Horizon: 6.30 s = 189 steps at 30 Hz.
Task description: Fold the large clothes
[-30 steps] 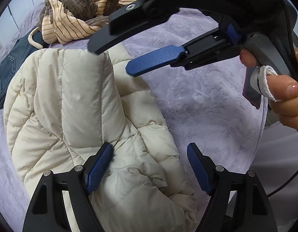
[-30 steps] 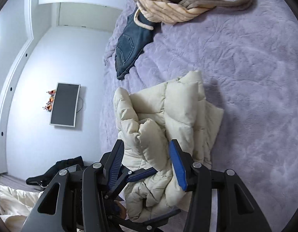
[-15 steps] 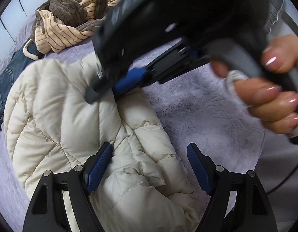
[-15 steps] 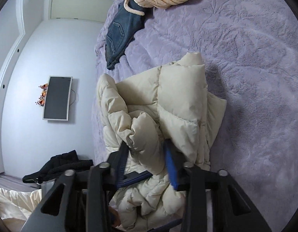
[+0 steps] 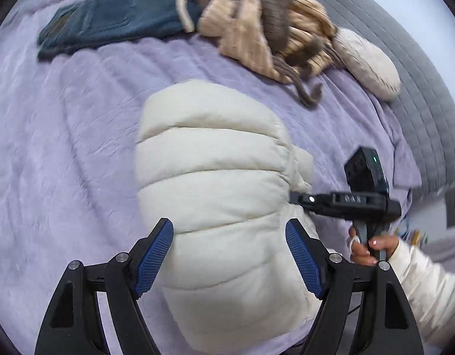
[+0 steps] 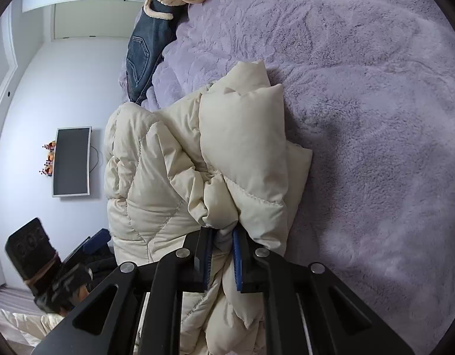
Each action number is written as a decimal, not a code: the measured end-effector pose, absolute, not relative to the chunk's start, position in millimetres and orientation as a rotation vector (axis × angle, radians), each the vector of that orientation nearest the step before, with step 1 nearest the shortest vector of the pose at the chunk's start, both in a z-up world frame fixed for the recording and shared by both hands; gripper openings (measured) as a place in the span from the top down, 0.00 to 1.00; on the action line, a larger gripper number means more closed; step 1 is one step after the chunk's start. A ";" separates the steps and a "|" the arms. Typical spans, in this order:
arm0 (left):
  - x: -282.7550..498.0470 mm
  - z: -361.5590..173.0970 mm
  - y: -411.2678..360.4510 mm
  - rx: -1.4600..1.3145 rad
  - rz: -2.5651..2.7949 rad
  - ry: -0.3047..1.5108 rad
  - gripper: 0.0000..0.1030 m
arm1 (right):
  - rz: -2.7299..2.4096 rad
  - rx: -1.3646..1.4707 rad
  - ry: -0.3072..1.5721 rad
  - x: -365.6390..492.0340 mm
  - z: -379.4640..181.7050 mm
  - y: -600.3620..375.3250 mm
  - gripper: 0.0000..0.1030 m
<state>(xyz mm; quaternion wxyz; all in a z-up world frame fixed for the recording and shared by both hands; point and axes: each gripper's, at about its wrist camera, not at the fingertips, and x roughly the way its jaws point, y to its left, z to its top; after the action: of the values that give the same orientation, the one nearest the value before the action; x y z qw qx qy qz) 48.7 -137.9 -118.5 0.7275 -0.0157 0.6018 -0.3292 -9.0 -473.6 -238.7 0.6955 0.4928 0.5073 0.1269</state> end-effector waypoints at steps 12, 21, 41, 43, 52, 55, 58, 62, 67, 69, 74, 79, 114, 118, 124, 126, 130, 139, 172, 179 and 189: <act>94.5 -219.5 -118.0 -0.404 -0.818 1.593 0.13 | 0.263 1.108 1.146 -6.5 -246.2 -469.7 0.89; 87.6 -233.2 -149.1 -0.299 -0.831 1.595 0.04 | 0.206 1.075 1.114 -24.5 -213.3 -471.5 0.85; 87.7 -230.3 -159.2 -0.234 -0.801 1.577 0.02 | 0.222 1.105 1.206 -8.6 -259.2 -457.8 0.90; 86.1 -230.1 -159.4 -0.213 -0.806 1.570 0.02 | 0.200 1.069 1.206 -21.0 -245.2 -465.0 0.89; 86.2 -228.9 -167.5 -0.191 -0.791 1.561 0.02 | 0.235 1.135 1.097 -62.2 -218.4 -497.2 0.00; 86.9 -228.1 -169.9 -0.189 -0.786 1.562 0.02 | 0.316 1.153 1.095 -55.2 -219.4 -493.7 0.00; 84.5 -227.0 -169.6 -0.185 -0.787 1.556 0.02 | 0.320 1.118 1.126 -50.0 -217.6 -486.1 0.00; 83.4 -227.9 -169.9 -0.181 -0.783 1.551 0.02 | 0.292 1.068 1.172 -36.1 -221.6 -479.9 0.00; 82.9 -227.8 -173.5 -0.163 -0.768 1.545 0.00 | 0.303 1.025 1.212 -11.6 -242.1 -466.2 0.00; 82.9 -228.2 -175.1 -0.153 -0.759 1.536 0.00 | 0.304 1.042 1.221 -5.0 -253.2 -462.4 0.00; 82.7 -229.5 -179.7 -0.129 -0.736 1.526 0.00 | 0.301 1.089 1.200 -3.2 -261.1 -462.7 0.00; 79.4 -223.6 -189.1 -0.079 -0.706 1.502 0.00 | 0.276 1.116 1.201 -13.6 -258.8 -467.5 0.00; 74.7 -123.2 -93.9 -0.001 -0.664 1.320 0.16 | 0.342 1.156 1.102 -32.2 -174.9 -403.8 0.54; 94.8 -116.8 -50.8 0.001 -0.650 1.308 0.16 | 0.334 1.142 1.099 -25.3 -173.1 -373.3 0.53; 137.2 -113.8 12.8 -0.012 -0.578 1.285 0.16 | 0.363 1.110 1.113 4.8 -168.7 -311.8 0.53; 155.0 -114.5 35.7 -0.019 -0.554 1.278 0.16 | 0.375 1.091 1.121 26.8 -168.3 -297.2 0.53; 190.4 -121.4 57.7 -0.020 -0.500 1.258 0.16 | 0.399 1.059 1.142 67.6 -171.8 -271.9 0.53; 270.6 -158.1 65.2 -0.060 -0.439 1.244 0.16 | 0.390 0.996 1.165 150.7 -189.9 -259.3 0.53; 294.8 -158.9 101.4 -0.046 -0.284 1.082 0.01 | 0.257 0.610 1.107 148.5 -93.3 -225.2 0.67; 288.1 -185.4 50.4 -0.033 -0.392 1.131 0.01 | 0.109 0.433 1.234 101.3 -155.3 -201.3 0.68; 283.2 -202.7 32.2 -0.068 -0.402 1.158 0.01 | 0.052 0.600 1.237 91.6 -216.9 -240.0 0.68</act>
<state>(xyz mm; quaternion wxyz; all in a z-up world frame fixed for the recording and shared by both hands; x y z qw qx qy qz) 283.2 32.2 -202.7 0.8173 -0.0321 0.5435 -0.1888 91.6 -240.0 -216.9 0.7727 0.2767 0.5708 0.0241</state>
